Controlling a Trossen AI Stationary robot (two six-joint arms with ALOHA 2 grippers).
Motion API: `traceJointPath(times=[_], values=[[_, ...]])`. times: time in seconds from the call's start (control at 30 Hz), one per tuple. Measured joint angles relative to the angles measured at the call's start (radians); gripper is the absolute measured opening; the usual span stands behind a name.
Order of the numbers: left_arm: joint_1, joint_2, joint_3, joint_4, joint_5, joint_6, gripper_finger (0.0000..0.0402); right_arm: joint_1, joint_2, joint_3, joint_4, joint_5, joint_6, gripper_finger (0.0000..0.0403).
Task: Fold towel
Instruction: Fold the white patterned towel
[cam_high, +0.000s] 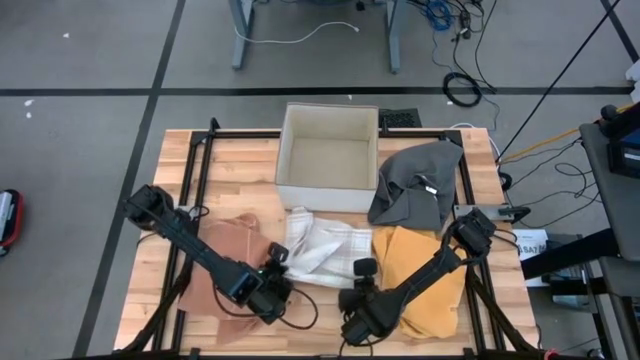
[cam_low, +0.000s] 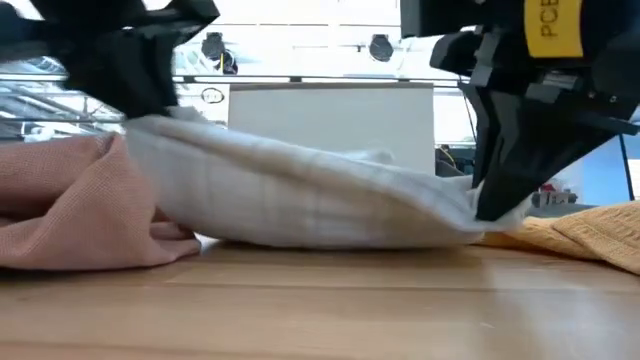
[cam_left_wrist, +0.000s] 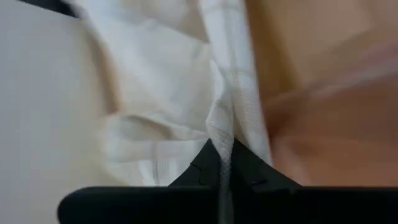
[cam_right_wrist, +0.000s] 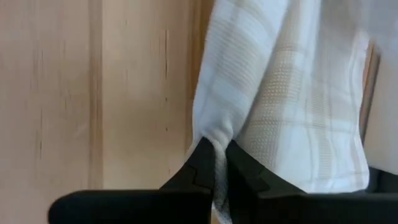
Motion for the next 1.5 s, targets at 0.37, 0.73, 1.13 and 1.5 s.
traceJointPath(times=[0.37, 0.73, 1.13, 1.5], values=[[-0.123, 0.009, -0.001, 0.059, 0.082, -0.328, 0.0049, 0.023, -0.01, 0.0, 0.036, -0.106, 0.033, 0.0011], [-0.203, 0.008, -0.002, -0.113, -0.065, -0.605, 0.0126, 0.031, -0.01, -0.001, 0.038, -0.128, 0.053, 0.0011], [-0.246, -0.027, 0.025, -0.351, -0.19, -0.831, 0.0147, 0.04, -0.01, 0.001, 0.047, -0.135, 0.057, 0.0011], [-0.235, -0.036, 0.047, 0.06, -0.37, -0.369, 0.0147, 0.043, -0.01, 0.001, 0.077, -0.135, 0.059, 0.0011]])
